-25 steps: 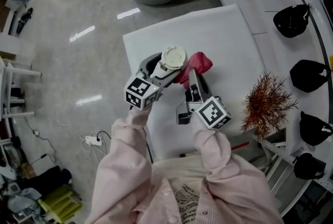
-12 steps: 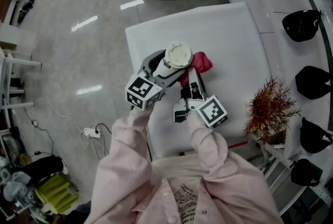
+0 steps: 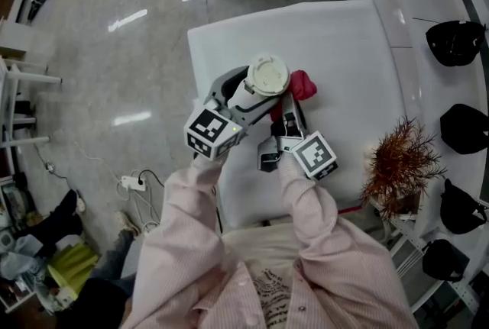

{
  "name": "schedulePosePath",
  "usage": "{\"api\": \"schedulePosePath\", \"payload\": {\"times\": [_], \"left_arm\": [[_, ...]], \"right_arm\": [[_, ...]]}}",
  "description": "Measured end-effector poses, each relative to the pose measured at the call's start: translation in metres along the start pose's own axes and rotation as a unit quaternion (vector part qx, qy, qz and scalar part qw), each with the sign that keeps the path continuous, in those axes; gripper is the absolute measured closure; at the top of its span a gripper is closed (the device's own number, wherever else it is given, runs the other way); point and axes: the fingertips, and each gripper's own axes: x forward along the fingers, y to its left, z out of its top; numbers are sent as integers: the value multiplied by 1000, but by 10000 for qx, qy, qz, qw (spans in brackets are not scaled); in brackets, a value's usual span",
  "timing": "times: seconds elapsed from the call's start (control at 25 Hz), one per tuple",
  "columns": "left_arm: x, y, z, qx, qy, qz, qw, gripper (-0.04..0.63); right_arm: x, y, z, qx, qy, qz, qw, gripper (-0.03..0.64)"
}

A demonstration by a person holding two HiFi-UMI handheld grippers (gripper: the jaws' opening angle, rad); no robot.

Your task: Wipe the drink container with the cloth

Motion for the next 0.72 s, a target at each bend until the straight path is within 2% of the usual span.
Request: {"api": "schedulePosePath", "payload": {"times": [0.24,0.4,0.72], "left_arm": [[0,0,0,-13,-25,63,10000,236],[-1,0,1,-39,-52,98,9999,236],[-2,0,1,-43,-70,125,9999,236]], "right_arm": [[8,-18,-4,-128,117,-179,9997,580],[13,-25,-3,-474,199,-179,9985,580],[20,-49,-12,-546,379,-465,9967,580]]}}
